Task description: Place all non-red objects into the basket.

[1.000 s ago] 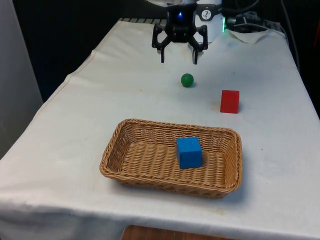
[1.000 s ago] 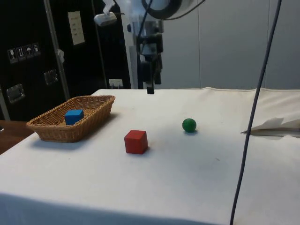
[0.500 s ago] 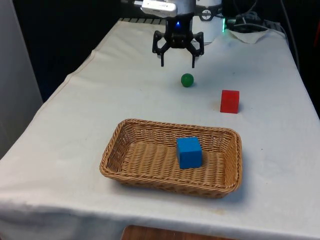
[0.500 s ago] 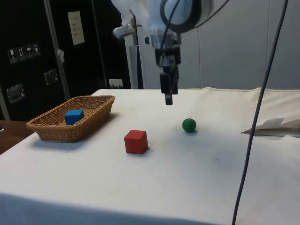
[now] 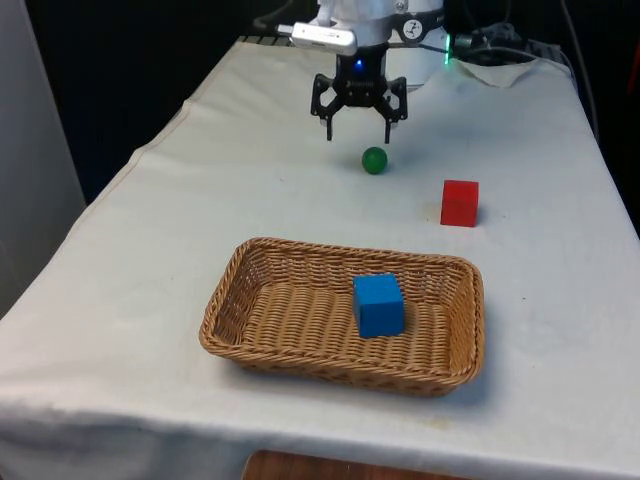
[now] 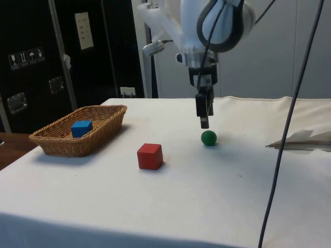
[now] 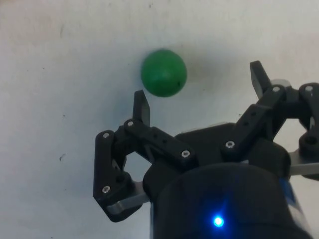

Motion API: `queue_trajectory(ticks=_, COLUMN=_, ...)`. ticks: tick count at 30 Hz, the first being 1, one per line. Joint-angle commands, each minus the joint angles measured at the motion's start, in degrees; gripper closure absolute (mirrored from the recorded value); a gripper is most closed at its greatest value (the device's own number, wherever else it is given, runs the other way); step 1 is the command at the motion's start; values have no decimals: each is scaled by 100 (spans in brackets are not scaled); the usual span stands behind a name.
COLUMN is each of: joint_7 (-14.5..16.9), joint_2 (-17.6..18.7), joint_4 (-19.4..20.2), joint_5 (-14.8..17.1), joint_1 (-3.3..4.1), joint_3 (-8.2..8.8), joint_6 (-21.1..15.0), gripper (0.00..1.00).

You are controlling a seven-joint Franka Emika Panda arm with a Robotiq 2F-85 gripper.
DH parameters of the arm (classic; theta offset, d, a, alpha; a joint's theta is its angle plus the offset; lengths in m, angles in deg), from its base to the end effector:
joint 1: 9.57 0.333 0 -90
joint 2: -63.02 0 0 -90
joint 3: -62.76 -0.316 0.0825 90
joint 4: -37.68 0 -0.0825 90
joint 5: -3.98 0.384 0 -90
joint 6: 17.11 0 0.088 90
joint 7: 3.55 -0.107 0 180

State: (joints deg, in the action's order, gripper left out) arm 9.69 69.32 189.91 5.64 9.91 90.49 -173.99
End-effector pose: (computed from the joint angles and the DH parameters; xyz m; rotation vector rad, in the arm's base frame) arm 0.4152 -0.0668 0.2069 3.1035 0.0969 -0.0352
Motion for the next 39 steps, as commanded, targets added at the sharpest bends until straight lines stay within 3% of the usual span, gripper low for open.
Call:
queue_trajectory(ticks=1, joint_7=0, joint_2=11, joint_4=23, joint_5=6, joint_1=0, joint_3=-6, joint_6=-23, gripper=0)
queue_trajectory(ticks=9, joint_7=109, joint_2=63, joint_4=218, joint_5=367, joint_1=-23, joint_3=-206, joint_6=-258, gripper=0)
queue_trajectory(ticks=10, joint_7=0, joint_2=160, joint_4=166, joint_5=229, joint_1=0, joint_3=-149, joint_6=-218, gripper=0)
queue_trajectory(ticks=11, joint_7=138, joint_2=92, joint_4=223, joint_5=453, joint_1=-34, joint_3=-246, joint_6=-275, gripper=0)
queue_trajectory(ticks=17, joint_7=281, joint_2=223, joint_4=206, joint_5=808, joint_1=-57, joint_3=-401, joint_6=-327, gripper=0)
queue_trajectory(ticks=18, joint_7=120, joint_2=327, joint_4=166, joint_5=561, joint_1=0, joint_3=-269, joint_6=-309, gripper=0)
queue_trajectory(ticks=19, joint_7=315, joint_2=241, joint_4=201, joint_5=882, joint_1=-63, joint_3=-424, joint_6=-338, gripper=0)
queue_trajectory(ticks=25, joint_7=613, joint_2=407, joint_4=23, joint_5=1438, joint_1=-69, joint_3=-579, joint_6=-315, gripper=0)
queue_trajectory(ticks=26, joint_7=476, joint_2=493, joint_4=34, joint_5=1226, joint_1=0, joint_3=-447, joint_6=-350, gripper=0)
queue_trajectory(ticks=27, joint_7=647, joint_2=430, joint_4=0, joint_5=1501, joint_1=-69, joint_3=-596, joint_6=-315, gripper=0)
queue_trajectory(ticks=33, joint_7=773, joint_2=579, joint_4=-97, joint_5=1713, joint_1=-63, joint_3=-659, joint_6=-361, gripper=0)
queue_trajectory(ticks=34, joint_7=653, joint_2=659, joint_4=-126, joint_5=1558, joint_1=0, joint_3=-556, joint_6=-344, gripper=0)
queue_trajectory(ticks=35, joint_7=665, joint_2=688, joint_4=-126, joint_5=1581, joint_1=0, joint_3=-567, joint_6=-344, gripper=0)
queue_trajectory(ticks=36, joint_7=785, joint_2=625, joint_4=-86, joint_5=1736, joint_1=-57, joint_3=-659, joint_6=-390, gripper=0)
queue_trajectory(ticks=39, joint_7=785, joint_2=647, joint_4=-52, joint_5=1730, joint_1=-52, joint_3=-659, joint_6=-424, gripper=0)
